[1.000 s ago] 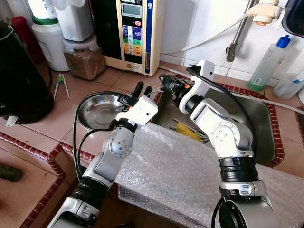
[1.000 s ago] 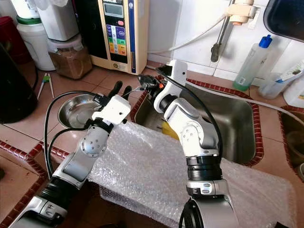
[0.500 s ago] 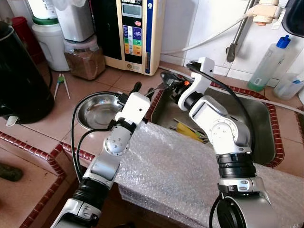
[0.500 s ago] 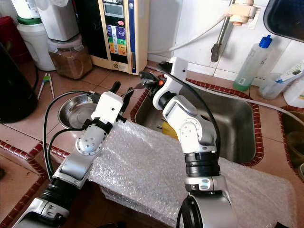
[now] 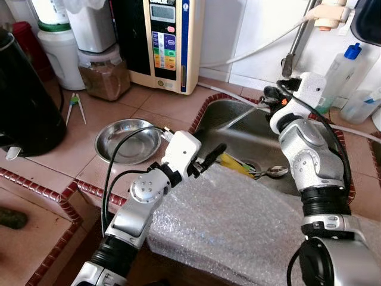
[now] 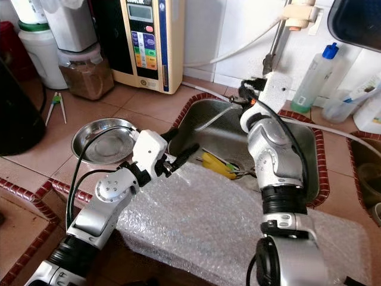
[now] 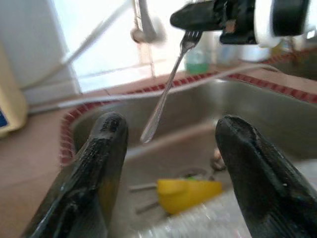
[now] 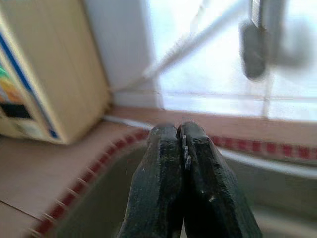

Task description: Kitchen organization

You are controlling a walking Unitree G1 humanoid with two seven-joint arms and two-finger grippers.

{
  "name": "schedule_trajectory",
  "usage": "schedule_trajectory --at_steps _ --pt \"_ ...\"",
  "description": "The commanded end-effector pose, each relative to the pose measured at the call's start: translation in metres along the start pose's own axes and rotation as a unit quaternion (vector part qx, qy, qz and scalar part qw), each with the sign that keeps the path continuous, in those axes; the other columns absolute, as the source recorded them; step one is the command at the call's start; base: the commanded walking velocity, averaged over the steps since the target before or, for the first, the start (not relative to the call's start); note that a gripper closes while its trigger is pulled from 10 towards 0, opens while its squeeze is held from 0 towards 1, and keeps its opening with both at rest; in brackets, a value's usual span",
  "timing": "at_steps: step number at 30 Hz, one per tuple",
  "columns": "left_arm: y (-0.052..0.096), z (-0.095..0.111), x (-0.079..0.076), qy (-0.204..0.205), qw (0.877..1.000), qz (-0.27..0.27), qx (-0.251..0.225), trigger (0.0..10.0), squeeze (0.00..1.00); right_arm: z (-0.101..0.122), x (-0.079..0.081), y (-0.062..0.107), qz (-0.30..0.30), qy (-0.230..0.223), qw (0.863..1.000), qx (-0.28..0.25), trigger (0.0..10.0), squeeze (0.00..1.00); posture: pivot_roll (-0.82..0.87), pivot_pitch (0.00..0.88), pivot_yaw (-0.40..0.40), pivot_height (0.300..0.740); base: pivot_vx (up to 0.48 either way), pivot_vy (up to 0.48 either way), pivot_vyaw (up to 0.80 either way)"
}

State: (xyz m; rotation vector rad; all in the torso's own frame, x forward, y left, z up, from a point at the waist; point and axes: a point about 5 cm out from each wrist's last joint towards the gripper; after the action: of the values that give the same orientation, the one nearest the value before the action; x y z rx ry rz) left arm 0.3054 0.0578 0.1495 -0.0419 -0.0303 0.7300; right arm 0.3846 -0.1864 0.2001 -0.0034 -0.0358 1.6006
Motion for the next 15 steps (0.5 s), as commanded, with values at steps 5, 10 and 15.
schedule_trajectory --at_steps 5,10,15 --pt "0.004 -0.003 -0.007 -0.005 0.998 -0.049 0.039 10.0 1.0 -0.022 -0.02 0.003 -0.022 0.048 0.998 0.032 0.0 0.0 -0.03 0.036 -0.027 0.74 0.0 0.0 0.0" --pt "0.007 -0.003 -0.005 -0.012 0.997 -0.054 0.057 10.0 1.0 -0.038 -0.034 0.005 -0.032 0.078 0.994 0.066 4.0 0.0 -0.02 0.037 -0.027 0.74 0.0 0.0 0.0" --pt "0.008 -0.004 -0.005 -0.017 0.996 -0.055 0.068 10.0 1.0 -0.051 -0.042 0.009 -0.039 0.099 0.991 0.083 10.0 1.0 -0.03 0.037 -0.024 0.74 0.0 0.0 0.0"
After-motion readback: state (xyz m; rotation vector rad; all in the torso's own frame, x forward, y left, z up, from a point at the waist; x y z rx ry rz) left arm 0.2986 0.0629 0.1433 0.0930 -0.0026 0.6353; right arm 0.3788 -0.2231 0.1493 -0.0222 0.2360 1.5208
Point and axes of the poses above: a point about 5 cm out from each wrist's last joint towards the gripper, its own y axis pointing back from the gripper into the wrist, its own z axis along the axis of the wrist's last joint, x = y × z, and after that the axes turned 10 degrees about y, right-handed
